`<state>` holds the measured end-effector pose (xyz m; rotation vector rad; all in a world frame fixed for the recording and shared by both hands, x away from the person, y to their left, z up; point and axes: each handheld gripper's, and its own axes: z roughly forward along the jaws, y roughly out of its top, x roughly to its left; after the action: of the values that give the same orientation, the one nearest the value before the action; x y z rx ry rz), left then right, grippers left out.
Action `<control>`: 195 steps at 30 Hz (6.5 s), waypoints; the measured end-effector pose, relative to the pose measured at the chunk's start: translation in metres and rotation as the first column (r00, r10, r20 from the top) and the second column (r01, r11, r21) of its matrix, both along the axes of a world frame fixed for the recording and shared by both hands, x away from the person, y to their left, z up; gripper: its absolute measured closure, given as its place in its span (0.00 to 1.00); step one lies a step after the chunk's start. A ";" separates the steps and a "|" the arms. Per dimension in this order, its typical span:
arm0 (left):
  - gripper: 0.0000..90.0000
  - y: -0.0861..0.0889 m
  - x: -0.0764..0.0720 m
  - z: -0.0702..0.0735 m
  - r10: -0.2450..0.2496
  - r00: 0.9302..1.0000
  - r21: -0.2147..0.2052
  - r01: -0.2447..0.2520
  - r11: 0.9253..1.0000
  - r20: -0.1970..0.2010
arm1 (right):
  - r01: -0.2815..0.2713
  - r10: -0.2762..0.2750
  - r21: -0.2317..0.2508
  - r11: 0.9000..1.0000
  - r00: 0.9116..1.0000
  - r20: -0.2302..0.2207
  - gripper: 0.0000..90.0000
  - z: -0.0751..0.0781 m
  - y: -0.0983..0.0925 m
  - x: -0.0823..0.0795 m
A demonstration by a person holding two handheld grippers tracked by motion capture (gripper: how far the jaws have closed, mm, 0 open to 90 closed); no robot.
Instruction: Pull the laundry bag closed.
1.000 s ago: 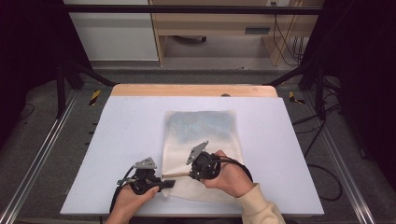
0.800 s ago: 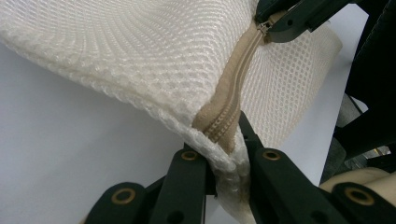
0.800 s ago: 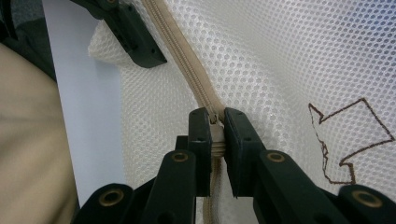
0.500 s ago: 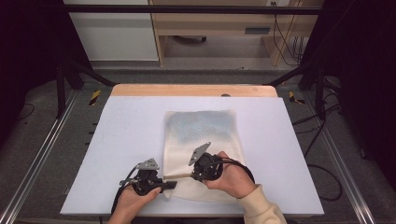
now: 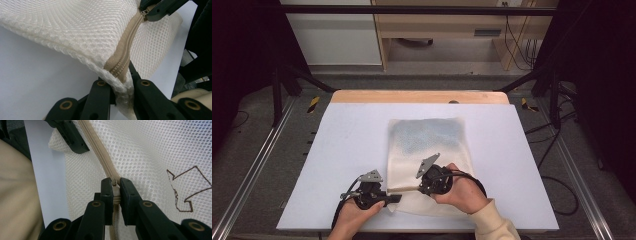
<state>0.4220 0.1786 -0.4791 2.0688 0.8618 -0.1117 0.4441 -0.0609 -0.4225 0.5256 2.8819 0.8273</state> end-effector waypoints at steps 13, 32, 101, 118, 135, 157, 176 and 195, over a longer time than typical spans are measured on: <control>0.94 0.000 0.000 0.000 -0.001 1.000 0.001 0.001 1.000 0.000 | 0.012 -0.012 0.001 1.000 1.000 -0.002 0.91 0.000 -0.006 -0.002; 0.94 0.001 0.001 0.001 0.000 1.000 -0.002 0.000 1.000 0.002 | 0.035 -0.035 0.011 0.999 0.999 -0.001 0.91 -0.001 -0.018 -0.006; 0.94 0.003 -0.001 0.003 -0.005 1.000 0.011 0.005 1.000 0.016 | 0.118 -0.118 0.042 0.992 0.993 0.005 0.91 -0.004 -0.061 -0.017; 0.94 0.003 0.000 0.004 -0.004 1.000 0.007 0.004 1.000 0.014 | 0.127 -0.128 0.049 0.991 0.992 0.007 0.91 -0.003 -0.066 -0.018; 0.94 0.004 0.000 0.005 -0.003 1.000 0.004 0.003 1.000 0.017 | 0.157 -0.158 0.054 0.986 0.987 0.002 0.91 -0.004 -0.080 -0.021; 0.94 0.006 0.001 0.005 0.005 1.000 0.002 -0.005 1.000 0.017 | 0.224 -0.224 0.069 0.972 0.974 0.003 0.91 -0.007 -0.108 -0.028; 0.94 0.007 0.002 0.006 0.008 1.000 -0.001 -0.008 1.000 0.018 | 0.251 -0.252 0.076 0.965 0.968 0.004 0.91 -0.008 -0.117 -0.031; 0.94 0.008 0.002 0.006 0.010 1.000 -0.002 -0.010 1.000 0.023 | 0.275 -0.277 0.083 0.958 0.961 0.008 0.91 -0.007 -0.129 -0.033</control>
<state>0.4240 0.1868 -0.4726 2.0606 0.8575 -0.0835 0.4108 -0.1899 -0.4290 0.8985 2.6786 0.8986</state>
